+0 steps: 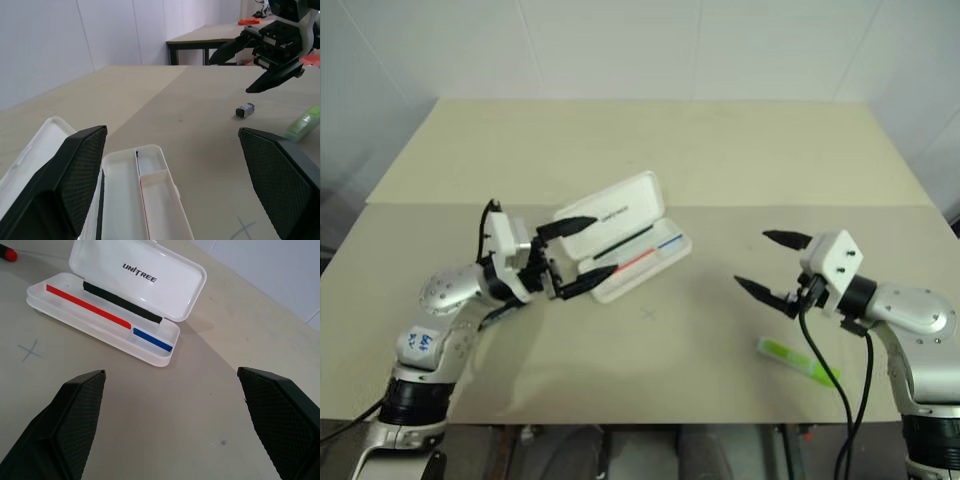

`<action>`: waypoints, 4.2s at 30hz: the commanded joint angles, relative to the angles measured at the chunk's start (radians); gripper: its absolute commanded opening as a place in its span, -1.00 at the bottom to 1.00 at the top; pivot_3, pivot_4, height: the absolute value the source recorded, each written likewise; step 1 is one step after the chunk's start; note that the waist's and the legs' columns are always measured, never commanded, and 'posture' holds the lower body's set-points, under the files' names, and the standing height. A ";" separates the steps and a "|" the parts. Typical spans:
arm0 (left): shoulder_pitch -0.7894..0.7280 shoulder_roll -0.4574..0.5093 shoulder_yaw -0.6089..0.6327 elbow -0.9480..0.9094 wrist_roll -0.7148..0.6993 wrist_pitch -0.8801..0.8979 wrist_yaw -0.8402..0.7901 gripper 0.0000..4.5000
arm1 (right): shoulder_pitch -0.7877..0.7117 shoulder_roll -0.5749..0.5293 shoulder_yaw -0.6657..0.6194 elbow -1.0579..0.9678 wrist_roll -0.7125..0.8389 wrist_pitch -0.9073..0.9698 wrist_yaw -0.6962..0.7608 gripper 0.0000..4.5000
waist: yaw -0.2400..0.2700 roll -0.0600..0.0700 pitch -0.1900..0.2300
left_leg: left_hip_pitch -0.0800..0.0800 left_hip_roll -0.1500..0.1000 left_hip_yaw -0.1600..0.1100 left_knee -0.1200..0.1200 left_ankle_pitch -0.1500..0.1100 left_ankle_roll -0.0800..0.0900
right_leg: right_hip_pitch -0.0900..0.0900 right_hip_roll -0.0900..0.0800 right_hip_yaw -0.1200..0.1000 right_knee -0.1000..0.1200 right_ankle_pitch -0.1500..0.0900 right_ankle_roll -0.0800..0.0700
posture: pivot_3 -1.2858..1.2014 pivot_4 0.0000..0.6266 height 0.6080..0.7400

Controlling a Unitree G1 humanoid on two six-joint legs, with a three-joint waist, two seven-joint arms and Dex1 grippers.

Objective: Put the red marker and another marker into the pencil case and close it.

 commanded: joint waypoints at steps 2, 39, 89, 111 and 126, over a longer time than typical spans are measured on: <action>0.016 0.007 0.010 -0.045 -0.011 0.017 0.006 1.00 | -0.016 -0.006 -0.007 -0.046 0.027 0.012 -0.002 0.98 | 0.000 0.000 0.000 | 0.000 0.000 0.000 0.000 0.000 0.000 | 0.000 0.000 0.000 0.000 0.000 0.000 | 0.03 -0.52 1.00; 0.131 0.052 -0.129 -0.159 0.154 0.222 0.141 -0.02 | 0.011 0.133 0.103 -0.257 0.116 0.115 -0.069 1.00 | 0.000 0.000 0.000 | 0.000 0.000 0.000 0.000 0.000 0.000 | 0.000 0.000 0.000 -0.001 -0.004 -0.008 | 0.03 -0.52 1.00; 0.104 0.152 -0.202 -0.063 0.227 0.132 -0.085 -0.99 | 0.195 -0.063 -0.058 -0.248 0.161 0.116 0.062 1.00 | -0.001 0.000 0.000 | 0.002 0.000 0.002 -0.001 0.002 0.002 | 0.001 0.000 0.002 -0.002 -0.007 -0.015 | 0.03 -0.52 1.00; 0.007 0.145 -0.277 0.075 0.273 -0.016 -0.277 -0.99 | 0.202 -0.046 -0.081 -0.321 0.176 0.146 0.009 1.00 | 0.003 0.000 0.000 | 0.002 0.000 0.004 0.000 0.002 0.002 | 0.001 0.000 0.004 -0.003 -0.006 -0.014 | 0.03 -0.52 1.00; 0.031 0.109 -0.250 -0.061 0.208 0.111 -0.241 0.47 | 0.190 0.000 -0.034 -0.342 0.162 0.147 -0.035 1.00 | -0.001 0.000 0.000 | 0.001 0.000 0.004 0.001 0.002 0.002 | 0.002 0.000 0.005 -0.003 -0.005 -0.013 | 0.03 -0.52 1.00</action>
